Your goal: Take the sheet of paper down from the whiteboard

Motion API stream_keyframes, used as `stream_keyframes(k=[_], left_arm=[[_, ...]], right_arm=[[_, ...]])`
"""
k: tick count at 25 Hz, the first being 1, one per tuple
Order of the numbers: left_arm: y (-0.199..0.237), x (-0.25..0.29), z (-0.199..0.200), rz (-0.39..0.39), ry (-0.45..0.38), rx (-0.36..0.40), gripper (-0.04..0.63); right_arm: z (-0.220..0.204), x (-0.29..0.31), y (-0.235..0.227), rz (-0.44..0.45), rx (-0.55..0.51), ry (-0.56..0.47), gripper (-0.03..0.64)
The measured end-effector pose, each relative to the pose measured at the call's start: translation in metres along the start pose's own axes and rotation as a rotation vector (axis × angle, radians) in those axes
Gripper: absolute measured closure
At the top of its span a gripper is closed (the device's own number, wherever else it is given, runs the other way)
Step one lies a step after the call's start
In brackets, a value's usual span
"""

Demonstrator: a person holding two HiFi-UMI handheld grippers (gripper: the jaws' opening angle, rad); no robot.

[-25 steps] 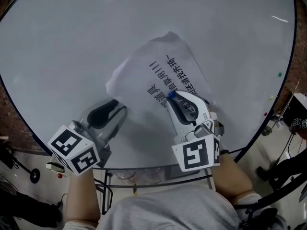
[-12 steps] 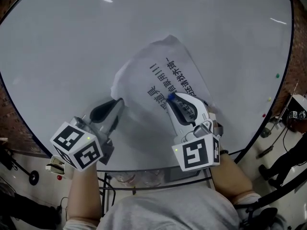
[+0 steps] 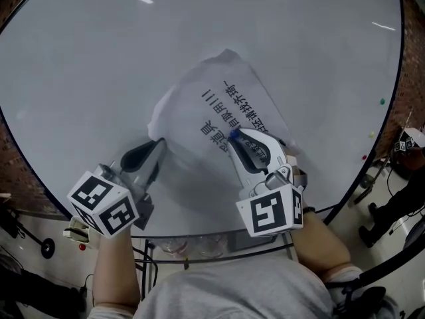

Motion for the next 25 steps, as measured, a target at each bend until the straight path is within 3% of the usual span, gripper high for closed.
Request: stream_keyframes(k=[3,4,6,7,9,13,17,18,21,22,25], left_arm=[[-0.011,-0.006,-0.025,0.008,0.035,0.022,0.594],[-0.004,-0.017,-0.02,0.008,0.092,0.096,0.594],[0.023,-0.047,0.016,0.009,0.255,0.333,0.594],[0.027,-0.057,0.024,0.017,0.3,0.41,0.594],[0.019,-0.067,0.012,0.043,0.31,0.449,0.594],[0.016,-0.071,-0.004,0.064,0.254,0.391,0.594],[0.036,-0.069,0.012,0.03,0.211,0.309,0.594],[0.035,-0.07,0.009,0.059,0.192,0.275,0.594],[0.002,-0.075,-0.028,0.194,0.071,0.044,0.594],[-0.002,-0.075,-0.029,0.205,0.051,0.007,0.594],[0.0,-0.073,-0.018,0.208,0.048,0.016,0.594]], right_arm=[[-0.021,-0.016,0.018,-0.019,0.029,0.002,0.535],[-0.024,-0.013,0.038,-0.07,0.101,-0.027,0.535],[-0.013,0.01,0.092,-0.224,0.318,-0.133,0.535],[-0.012,0.016,0.111,-0.269,0.381,-0.172,0.535],[-0.022,0.007,0.125,-0.283,0.396,-0.191,0.535],[-0.035,-0.018,0.105,-0.269,0.311,-0.119,0.535],[-0.023,-0.019,0.077,-0.266,0.254,-0.045,0.535],[-0.021,-0.02,0.066,-0.233,0.22,-0.034,0.535],[-0.024,-0.033,0.016,-0.03,0.047,0.002,0.535],[-0.023,-0.032,0.006,-0.006,0.025,0.007,0.535],[-0.02,-0.025,-0.004,-0.009,0.028,0.013,0.534]])
Point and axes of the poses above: the fingertips, and each gripper's own axes: x forward along the fingers, y to its left, z out of its top, the point moved 10 cm from there along -x, backward along the fingers, and after that the axes turned 7 degrees about -z, right-handed, at the moved point
